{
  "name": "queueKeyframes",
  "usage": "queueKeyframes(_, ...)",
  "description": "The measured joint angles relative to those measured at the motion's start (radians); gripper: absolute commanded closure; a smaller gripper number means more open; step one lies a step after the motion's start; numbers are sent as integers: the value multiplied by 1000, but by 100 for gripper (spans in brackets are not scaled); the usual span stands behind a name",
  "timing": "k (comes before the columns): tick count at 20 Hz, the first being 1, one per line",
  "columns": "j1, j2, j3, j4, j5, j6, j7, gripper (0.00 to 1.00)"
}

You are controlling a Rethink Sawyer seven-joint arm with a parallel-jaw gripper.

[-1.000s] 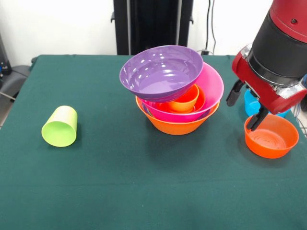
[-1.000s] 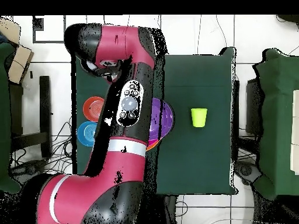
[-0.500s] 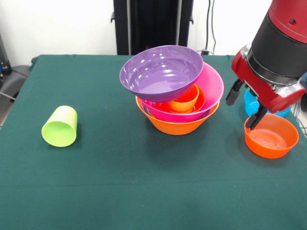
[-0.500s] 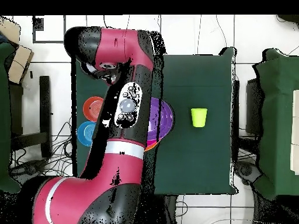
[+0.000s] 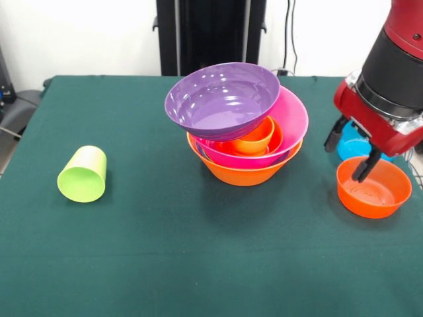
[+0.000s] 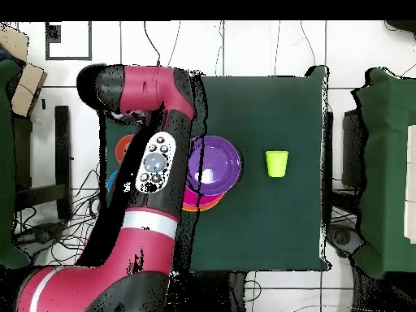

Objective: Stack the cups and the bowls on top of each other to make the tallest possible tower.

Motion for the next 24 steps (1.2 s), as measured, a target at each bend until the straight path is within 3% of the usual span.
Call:
queueKeyframes(5,50,-47,3,170,0,-219,0,0)
queueKeyframes(6,60,-71,11,246,0,-307,0,0)
queueKeyframes(10,53,-116,37,369,0,-435,0,0)
queueKeyframes(17,-67,-253,160,693,-52,-739,0,0)
queueKeyframes(24,-108,-315,200,867,-98,-894,0,0)
